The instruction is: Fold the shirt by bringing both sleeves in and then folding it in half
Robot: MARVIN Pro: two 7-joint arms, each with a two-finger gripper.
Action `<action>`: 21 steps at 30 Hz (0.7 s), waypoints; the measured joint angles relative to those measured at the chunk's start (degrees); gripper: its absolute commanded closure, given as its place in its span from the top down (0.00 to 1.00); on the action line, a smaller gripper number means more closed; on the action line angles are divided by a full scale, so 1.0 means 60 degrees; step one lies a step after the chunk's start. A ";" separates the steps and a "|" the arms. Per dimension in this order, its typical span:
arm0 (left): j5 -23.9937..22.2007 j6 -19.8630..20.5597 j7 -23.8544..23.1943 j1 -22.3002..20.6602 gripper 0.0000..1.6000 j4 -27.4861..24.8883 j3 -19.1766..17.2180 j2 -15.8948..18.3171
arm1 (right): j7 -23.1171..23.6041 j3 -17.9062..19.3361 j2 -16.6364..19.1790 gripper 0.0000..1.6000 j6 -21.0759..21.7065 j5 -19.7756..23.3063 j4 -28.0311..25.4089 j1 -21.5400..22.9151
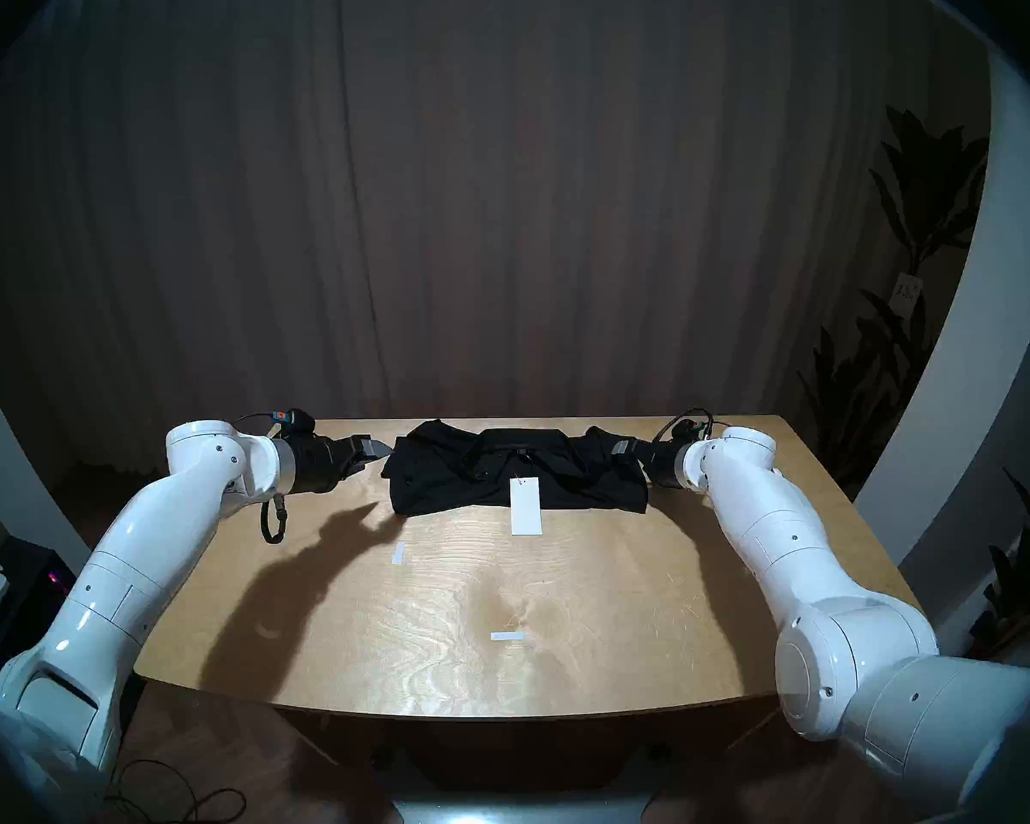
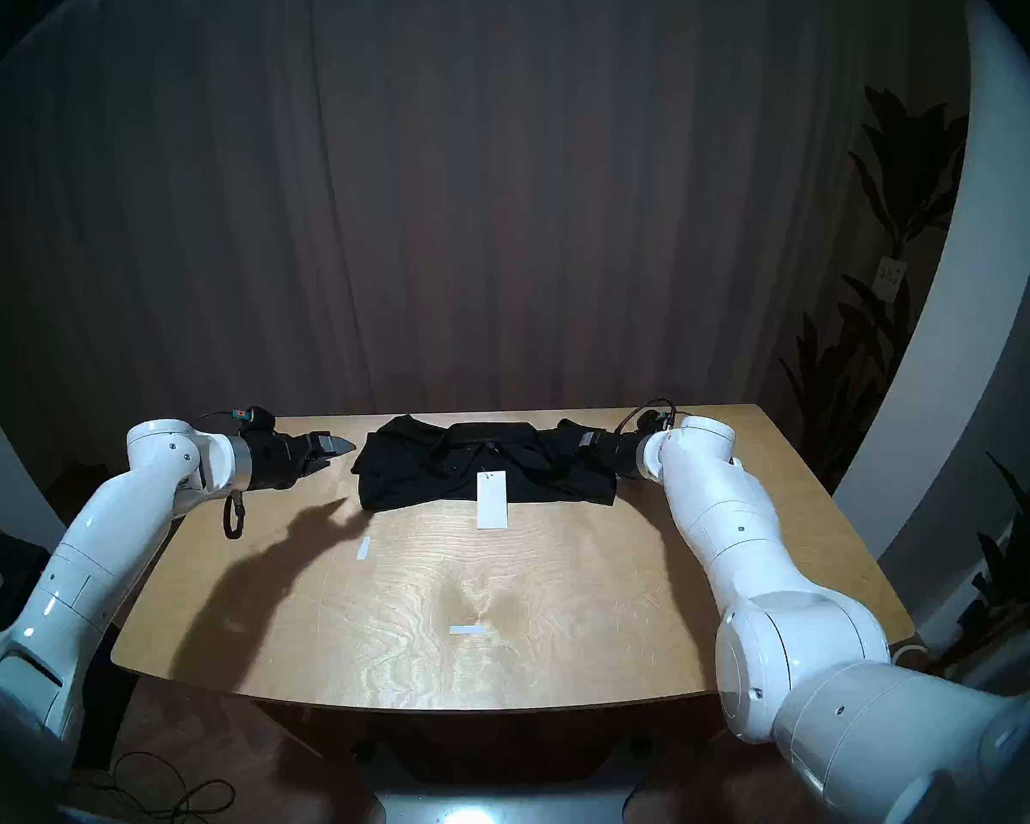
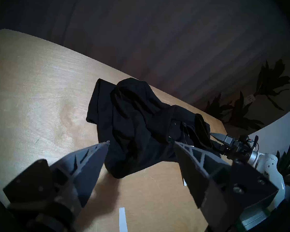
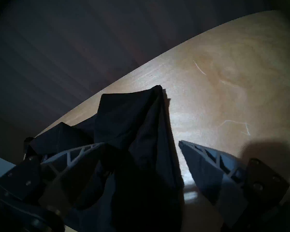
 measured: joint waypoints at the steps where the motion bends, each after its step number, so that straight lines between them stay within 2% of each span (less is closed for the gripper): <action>1: -0.0017 -0.0007 0.0031 0.0018 0.79 -0.0021 -0.0009 0.0000 | -0.0031 -0.0006 -0.0017 1.00 0.0013 0.0010 0.0034 0.0034; 14: -0.0218 -0.0122 0.0342 0.0307 0.73 -0.0302 -0.0151 0.0055 | -0.0185 -0.0183 -0.0262 1.00 0.0182 0.0150 0.0143 0.0177; 15: -0.0233 -0.0133 0.0347 0.0333 0.71 -0.0324 -0.0159 0.0060 | -0.0181 -0.0187 -0.0272 0.95 0.0190 0.0162 0.0137 0.0173; 16: -0.0245 -0.0145 0.0351 0.0359 0.69 -0.0345 -0.0166 0.0064 | -0.0175 -0.0189 -0.0282 0.86 0.0195 0.0176 0.0130 0.0168; 18: -0.0266 -0.0173 0.0354 0.0421 0.66 -0.0391 -0.0179 0.0074 | -0.0170 -0.0191 -0.0308 0.84 0.0201 0.0212 0.0120 0.0152; 20: -0.0284 -0.0195 0.0355 0.0472 0.63 -0.0427 -0.0182 0.0082 | -0.0170 -0.0193 -0.0337 0.48 0.0200 0.0237 0.0133 0.0126; 21: -0.0288 -0.0204 0.0355 0.0490 0.63 -0.0439 -0.0182 0.0085 | -0.0170 -0.0193 -0.0352 0.45 0.0193 0.0245 0.0149 0.0117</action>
